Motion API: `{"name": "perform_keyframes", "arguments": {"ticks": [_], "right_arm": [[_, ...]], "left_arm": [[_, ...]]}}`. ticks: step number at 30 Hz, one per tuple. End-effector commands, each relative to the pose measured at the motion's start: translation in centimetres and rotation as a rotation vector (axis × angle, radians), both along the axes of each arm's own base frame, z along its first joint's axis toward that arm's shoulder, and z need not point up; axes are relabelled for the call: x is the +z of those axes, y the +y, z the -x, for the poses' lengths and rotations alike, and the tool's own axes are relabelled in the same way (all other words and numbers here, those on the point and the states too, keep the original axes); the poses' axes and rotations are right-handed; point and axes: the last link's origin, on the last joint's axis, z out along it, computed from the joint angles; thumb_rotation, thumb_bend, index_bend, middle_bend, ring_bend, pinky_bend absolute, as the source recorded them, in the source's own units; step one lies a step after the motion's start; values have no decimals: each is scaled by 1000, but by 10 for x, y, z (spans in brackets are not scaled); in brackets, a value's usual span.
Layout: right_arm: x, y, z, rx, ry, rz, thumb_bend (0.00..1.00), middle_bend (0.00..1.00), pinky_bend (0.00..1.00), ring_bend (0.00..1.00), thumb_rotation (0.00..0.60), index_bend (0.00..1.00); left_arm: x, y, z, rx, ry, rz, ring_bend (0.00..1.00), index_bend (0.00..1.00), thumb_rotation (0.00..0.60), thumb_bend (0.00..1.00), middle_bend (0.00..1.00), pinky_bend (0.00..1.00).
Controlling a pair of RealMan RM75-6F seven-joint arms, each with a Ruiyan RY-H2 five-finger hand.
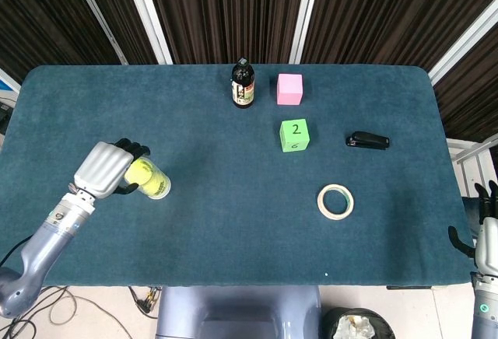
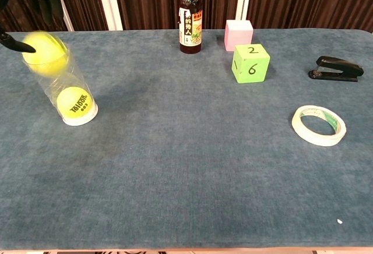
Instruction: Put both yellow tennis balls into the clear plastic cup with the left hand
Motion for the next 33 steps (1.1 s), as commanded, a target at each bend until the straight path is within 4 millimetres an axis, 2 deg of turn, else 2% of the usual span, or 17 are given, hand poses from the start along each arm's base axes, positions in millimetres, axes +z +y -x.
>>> {"name": "perform_keyframes", "arguments": {"ticks": [1, 10, 13, 16, 23, 29, 33], "right_arm": [[0, 0, 0, -1, 0, -1, 346, 30, 11, 59, 600, 113], [1, 0, -1, 0, -4, 8, 346, 30, 11, 59, 600, 113], [1, 1, -1, 1, -7, 5, 346, 30, 11, 59, 600, 113], [1, 1, -2, 7, -7, 0, 346, 30, 11, 59, 600, 113], [2, 2, -5, 20, -18, 2, 346, 30, 11, 58, 600, 113], [2, 3, -8, 51, -20, -14, 346, 30, 11, 59, 600, 113], [1, 2, -11, 94, -16, -51, 346, 30, 11, 58, 600, 113]], "left_arm": [[1, 1, -2, -2, -5, -8, 296, 325, 600, 130, 362, 622], [12, -5, -11, -26, -40, -39, 287, 339, 600, 130, 354, 604], [29, -20, -8, -61, -22, -123, 243, 328, 600, 130, 275, 521], [41, -43, 9, -34, 19, -197, 141, 263, 600, 130, 172, 400], [50, -95, 64, 108, -3, -320, 82, 219, 600, 124, 91, 320], [44, -122, 114, 195, -1, -330, 31, 157, 600, 104, 37, 276], [42, -131, 137, 262, -32, -309, 30, 144, 600, 103, 30, 272]]}}
